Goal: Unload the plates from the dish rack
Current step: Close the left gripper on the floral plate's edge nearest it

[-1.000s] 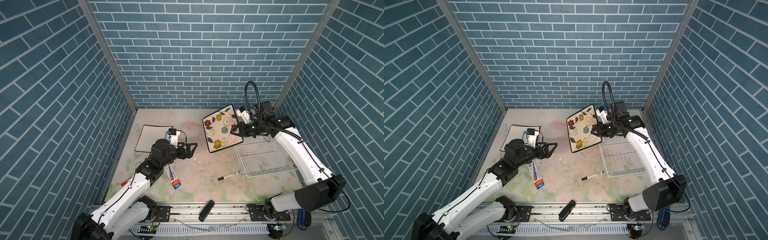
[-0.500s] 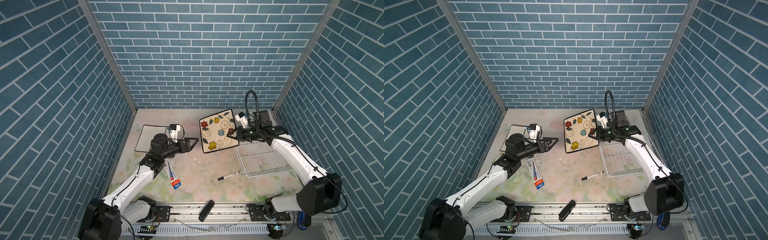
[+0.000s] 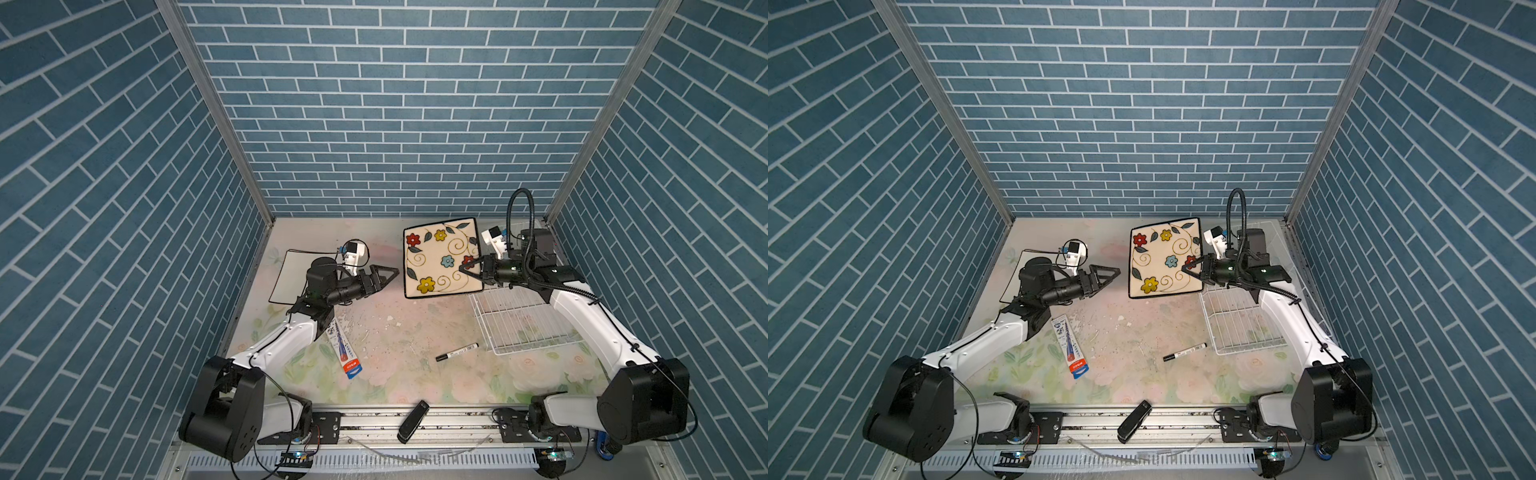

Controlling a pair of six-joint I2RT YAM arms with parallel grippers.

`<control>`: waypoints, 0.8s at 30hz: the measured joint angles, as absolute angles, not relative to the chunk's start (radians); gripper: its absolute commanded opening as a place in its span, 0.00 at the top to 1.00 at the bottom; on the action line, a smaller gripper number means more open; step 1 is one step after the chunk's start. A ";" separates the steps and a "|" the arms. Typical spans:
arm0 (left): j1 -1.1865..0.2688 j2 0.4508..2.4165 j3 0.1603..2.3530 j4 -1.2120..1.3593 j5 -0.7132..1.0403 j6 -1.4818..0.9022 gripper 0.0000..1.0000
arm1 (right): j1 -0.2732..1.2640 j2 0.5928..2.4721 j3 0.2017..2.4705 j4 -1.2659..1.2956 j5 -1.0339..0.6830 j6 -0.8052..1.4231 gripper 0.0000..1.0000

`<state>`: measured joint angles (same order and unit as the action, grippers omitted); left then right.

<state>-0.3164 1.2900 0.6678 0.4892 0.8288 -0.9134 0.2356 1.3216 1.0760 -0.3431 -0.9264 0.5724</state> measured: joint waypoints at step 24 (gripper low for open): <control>-0.310 1.454 0.729 0.675 0.952 -1.044 0.18 | 0.260 1.297 0.864 0.058 -1.048 0.848 1.00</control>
